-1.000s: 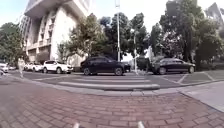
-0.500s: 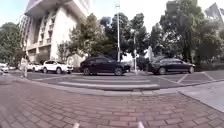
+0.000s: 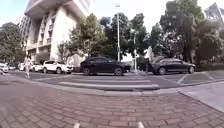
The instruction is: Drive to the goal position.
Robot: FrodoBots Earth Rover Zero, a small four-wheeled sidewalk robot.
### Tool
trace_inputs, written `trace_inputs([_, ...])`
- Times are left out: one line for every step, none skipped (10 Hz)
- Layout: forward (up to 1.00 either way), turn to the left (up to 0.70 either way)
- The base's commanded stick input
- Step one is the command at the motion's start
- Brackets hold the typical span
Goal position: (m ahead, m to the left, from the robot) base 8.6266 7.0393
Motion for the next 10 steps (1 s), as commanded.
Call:
trace_inputs([0.45,0.27])
trace_inputs([0.45,0.27])
trace_inputs([0.45,0.27])
trace_inputs([0.45,0.27])
trace_inputs([0.45,0.27])
trace_inputs([0.45,0.27])
trace_inputs([0.45,0.27])
trace_inputs([0.45,0.16])
trace_inputs([0.45,0.0])
trace_inputs([0.45,0.0])
